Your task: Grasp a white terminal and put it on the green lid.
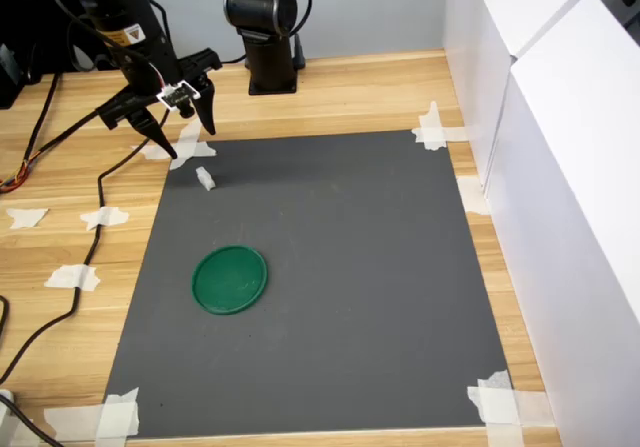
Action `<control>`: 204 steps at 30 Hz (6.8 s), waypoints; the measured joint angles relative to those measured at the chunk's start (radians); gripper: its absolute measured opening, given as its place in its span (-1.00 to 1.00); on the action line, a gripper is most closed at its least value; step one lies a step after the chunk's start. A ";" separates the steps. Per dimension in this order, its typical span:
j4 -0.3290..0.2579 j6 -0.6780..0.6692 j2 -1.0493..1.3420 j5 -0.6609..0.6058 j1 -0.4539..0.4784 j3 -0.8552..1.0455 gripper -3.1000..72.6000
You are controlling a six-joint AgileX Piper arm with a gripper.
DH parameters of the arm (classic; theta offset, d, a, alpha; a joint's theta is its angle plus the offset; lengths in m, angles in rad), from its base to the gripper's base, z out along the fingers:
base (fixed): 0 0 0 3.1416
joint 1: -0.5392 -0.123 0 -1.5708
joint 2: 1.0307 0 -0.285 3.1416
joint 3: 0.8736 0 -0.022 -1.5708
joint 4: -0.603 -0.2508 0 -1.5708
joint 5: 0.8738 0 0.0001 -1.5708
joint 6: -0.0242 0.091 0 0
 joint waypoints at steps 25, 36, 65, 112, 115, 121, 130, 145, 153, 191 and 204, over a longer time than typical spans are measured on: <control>0.018 -0.033 -0.068 0.018 -0.004 0.017 0.62; 0.028 -0.067 -0.080 0.143 -0.004 0.086 0.61; 0.005 -0.073 -0.152 0.194 -0.005 0.094 0.51; -0.050 0.124 -0.046 -0.120 -0.010 -0.205 -0.69; -0.037 0.171 -0.050 -0.146 -0.043 -0.264 -0.69; -0.007 0.270 -0.119 -0.178 -0.132 -0.378 -0.69; 0.030 0.346 -0.280 -0.228 -0.154 -0.588 -0.69; 0.089 0.330 -0.493 -0.202 -0.288 -0.662 -0.69; 0.097 0.357 -0.552 -0.167 -0.316 -0.664 -0.69; 0.015 0.398 -0.050 0.084 -0.316 -0.337 -0.36; -0.148 0.546 0.389 0.444 -0.316 0.080 -0.96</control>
